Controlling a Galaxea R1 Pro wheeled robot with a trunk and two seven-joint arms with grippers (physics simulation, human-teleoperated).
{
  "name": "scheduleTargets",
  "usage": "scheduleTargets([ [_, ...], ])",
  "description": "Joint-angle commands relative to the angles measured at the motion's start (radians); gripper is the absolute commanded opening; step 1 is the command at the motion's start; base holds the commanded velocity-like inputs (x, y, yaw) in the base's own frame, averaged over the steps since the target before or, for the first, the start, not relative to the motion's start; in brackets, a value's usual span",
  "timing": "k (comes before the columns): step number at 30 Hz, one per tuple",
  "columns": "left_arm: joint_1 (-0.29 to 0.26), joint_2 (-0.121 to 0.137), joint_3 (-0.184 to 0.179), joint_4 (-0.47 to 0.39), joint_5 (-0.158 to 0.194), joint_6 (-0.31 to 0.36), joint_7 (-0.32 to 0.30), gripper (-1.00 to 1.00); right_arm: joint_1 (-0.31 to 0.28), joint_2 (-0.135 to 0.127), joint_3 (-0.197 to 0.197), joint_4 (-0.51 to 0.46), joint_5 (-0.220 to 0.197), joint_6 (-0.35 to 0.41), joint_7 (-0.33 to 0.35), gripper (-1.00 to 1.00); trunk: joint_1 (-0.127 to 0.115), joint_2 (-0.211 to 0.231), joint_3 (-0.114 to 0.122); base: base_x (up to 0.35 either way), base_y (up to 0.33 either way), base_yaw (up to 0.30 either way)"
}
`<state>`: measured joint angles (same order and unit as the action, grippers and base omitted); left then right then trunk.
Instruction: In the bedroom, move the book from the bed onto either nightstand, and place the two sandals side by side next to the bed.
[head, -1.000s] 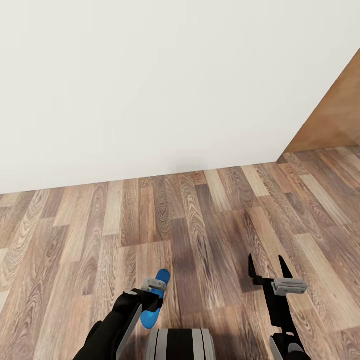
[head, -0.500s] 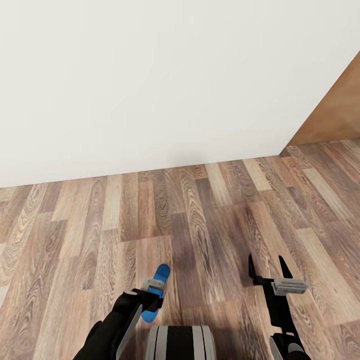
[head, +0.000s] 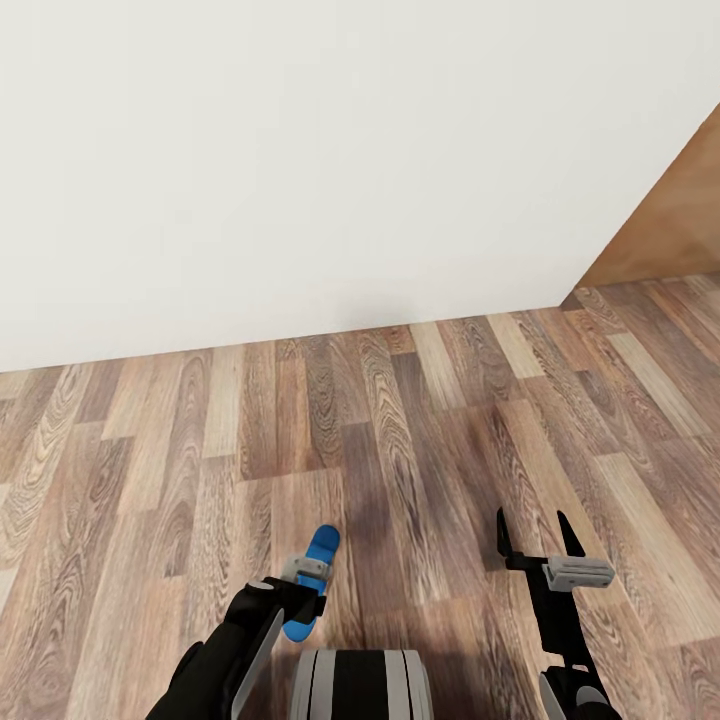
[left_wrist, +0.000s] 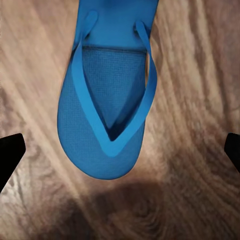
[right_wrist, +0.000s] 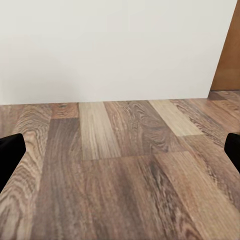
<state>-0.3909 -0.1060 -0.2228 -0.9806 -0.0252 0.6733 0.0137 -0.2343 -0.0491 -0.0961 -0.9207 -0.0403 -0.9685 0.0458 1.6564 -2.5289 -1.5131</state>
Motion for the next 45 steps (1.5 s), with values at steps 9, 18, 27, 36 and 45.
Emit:
scheduleTargets([
  [9,0.0,0.0,0.0,-0.001,-0.002,0.005,0.002,1.0,0.0,0.0,-0.001,0.0,-0.004,-0.003,0.005,1.0,0.002,-0.001,-0.02,0.0,0.0,0.0],
  [18,0.0,0.0,0.0,-0.001,-0.002,0.005,0.002,1.0,0.0,0.0,-0.001,0.0,-0.004,-0.003,0.005,1.0,0.004,-0.002,-0.035,0.0,0.0,0.0],
  [27,0.0,0.0,0.002,-0.001,-0.002,0.005,0.002,1.0,0.0,0.0,-0.001,0.0,-0.004,-0.003,0.005,1.0,0.004,-0.002,-0.035,0.015,0.0,0.0],
  [36,0.0,0.0,-0.001,-0.001,-0.002,-0.009,0.002,1.0,0.0,0.0,0.0,0.0,-0.004,-0.003,0.005,1.0,0.004,-0.002,-0.035,0.127,0.0,0.0],
  [45,0.0,0.0,-0.002,-0.001,-0.002,-0.012,0.002,1.0,0.0,0.0,0.0,0.001,-0.004,-0.003,0.005,1.0,0.004,-0.002,-0.035,0.006,0.0,0.0],
])
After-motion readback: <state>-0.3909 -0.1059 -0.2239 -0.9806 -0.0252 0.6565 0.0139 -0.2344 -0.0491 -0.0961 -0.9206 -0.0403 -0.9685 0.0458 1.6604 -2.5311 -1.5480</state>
